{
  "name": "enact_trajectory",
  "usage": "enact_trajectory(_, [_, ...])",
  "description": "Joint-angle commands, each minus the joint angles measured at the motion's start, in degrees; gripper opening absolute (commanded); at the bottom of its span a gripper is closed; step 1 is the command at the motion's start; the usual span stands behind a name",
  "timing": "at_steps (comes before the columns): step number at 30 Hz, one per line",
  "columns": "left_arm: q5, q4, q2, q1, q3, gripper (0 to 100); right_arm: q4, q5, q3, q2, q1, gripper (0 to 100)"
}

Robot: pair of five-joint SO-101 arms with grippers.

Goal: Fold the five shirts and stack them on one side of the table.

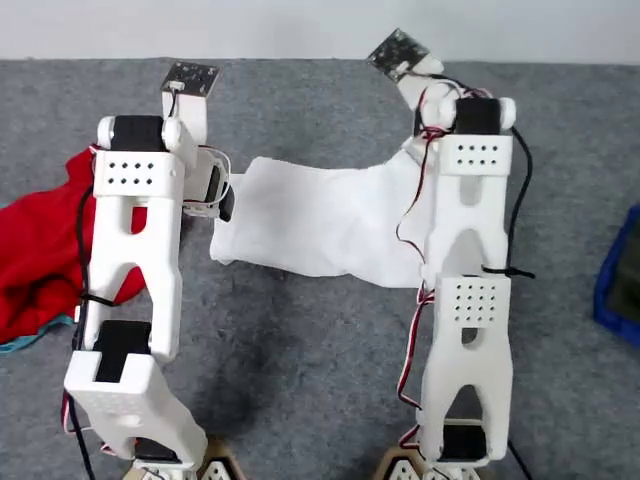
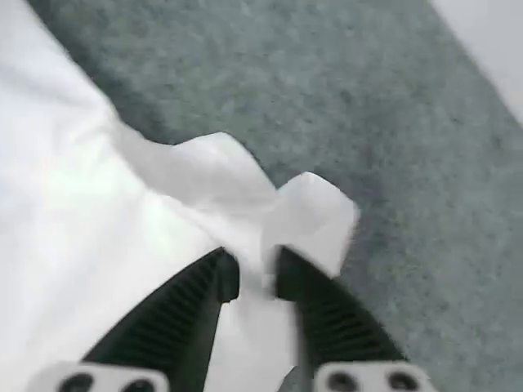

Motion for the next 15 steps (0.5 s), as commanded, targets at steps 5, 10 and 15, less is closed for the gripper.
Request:
enact_trajectory(5, [0.7, 0.97, -3.25, 0.35, -0.13, 18, 6.11, 2.99, -0.53, -1.36, 0.92, 22.0])
enact_trajectory(10, [0.97, -0.62, -2.64, 0.44, -0.31, 18, 6.29, 2.99, 1.23, -6.99, 1.98, 21.5])
enact_trajectory(15, [7.21, -12.75, 0.35, 0.62, -0.48, 19, 6.29, 3.08, 16.35, -17.01, 1.54, 19.1])
